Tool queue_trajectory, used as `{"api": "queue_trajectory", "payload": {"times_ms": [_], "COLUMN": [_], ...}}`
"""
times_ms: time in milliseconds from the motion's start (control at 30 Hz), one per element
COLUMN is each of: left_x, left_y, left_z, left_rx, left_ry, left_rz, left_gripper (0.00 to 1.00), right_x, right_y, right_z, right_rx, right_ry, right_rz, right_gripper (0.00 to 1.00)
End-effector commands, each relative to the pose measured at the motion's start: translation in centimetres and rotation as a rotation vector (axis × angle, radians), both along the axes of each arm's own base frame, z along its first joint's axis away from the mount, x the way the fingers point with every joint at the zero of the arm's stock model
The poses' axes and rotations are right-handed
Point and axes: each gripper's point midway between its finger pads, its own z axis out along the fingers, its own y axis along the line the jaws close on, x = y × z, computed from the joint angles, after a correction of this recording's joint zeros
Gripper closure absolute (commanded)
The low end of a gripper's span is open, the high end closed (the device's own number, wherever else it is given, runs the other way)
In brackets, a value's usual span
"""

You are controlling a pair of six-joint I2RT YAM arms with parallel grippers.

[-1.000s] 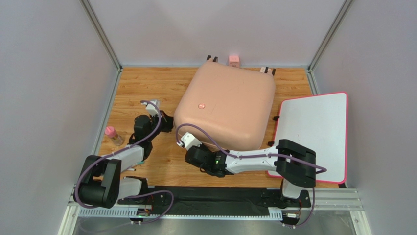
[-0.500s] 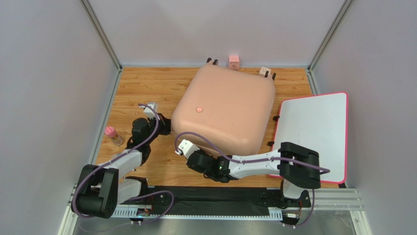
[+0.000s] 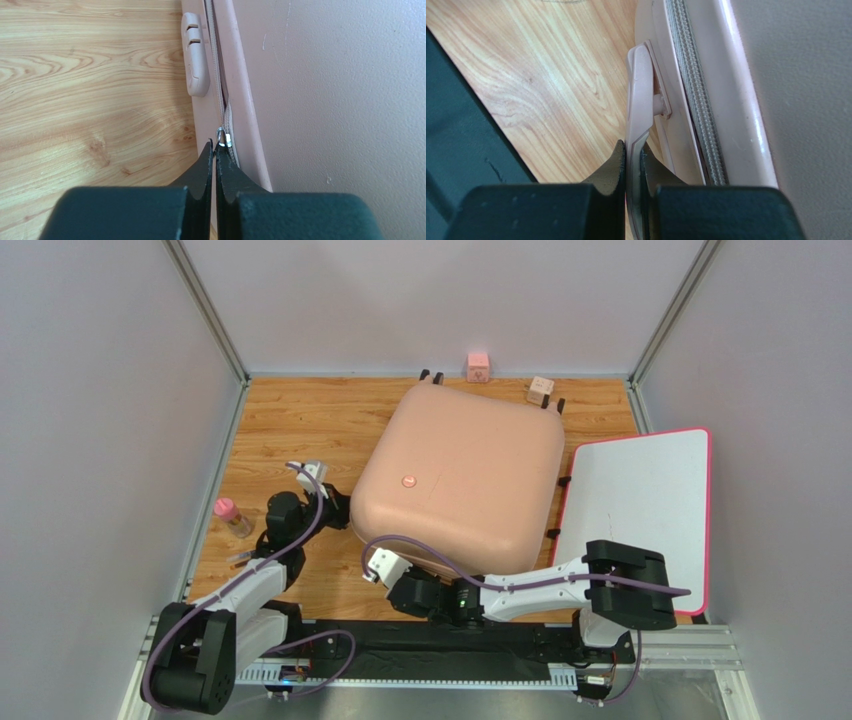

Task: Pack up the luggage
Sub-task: Zip the luggage at the center of the board.

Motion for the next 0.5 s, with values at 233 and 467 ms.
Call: {"api": "queue_trajectory", "payload": {"times_ms": [233,467], "left_x": [2.1,3.0], "left_y": [-2.6,-3.4], "left_z": [4.9,6.0], "left_rx": [0.007,-0.001], "left_ry": [-0.207,-0.245], "left_rz": [-0.18,-0.229], "left_gripper": [1.0,1.0], "right_x": [-8.0,-9.1], "right_y": [0.7,0.8], "right_z": [-0.2,-0.5], "right_rx": [0.047,0.043], "right_ry": [0.134,0.137], "right_rz": [0.194,0.214], "right_gripper": [1.0,1.0]}}
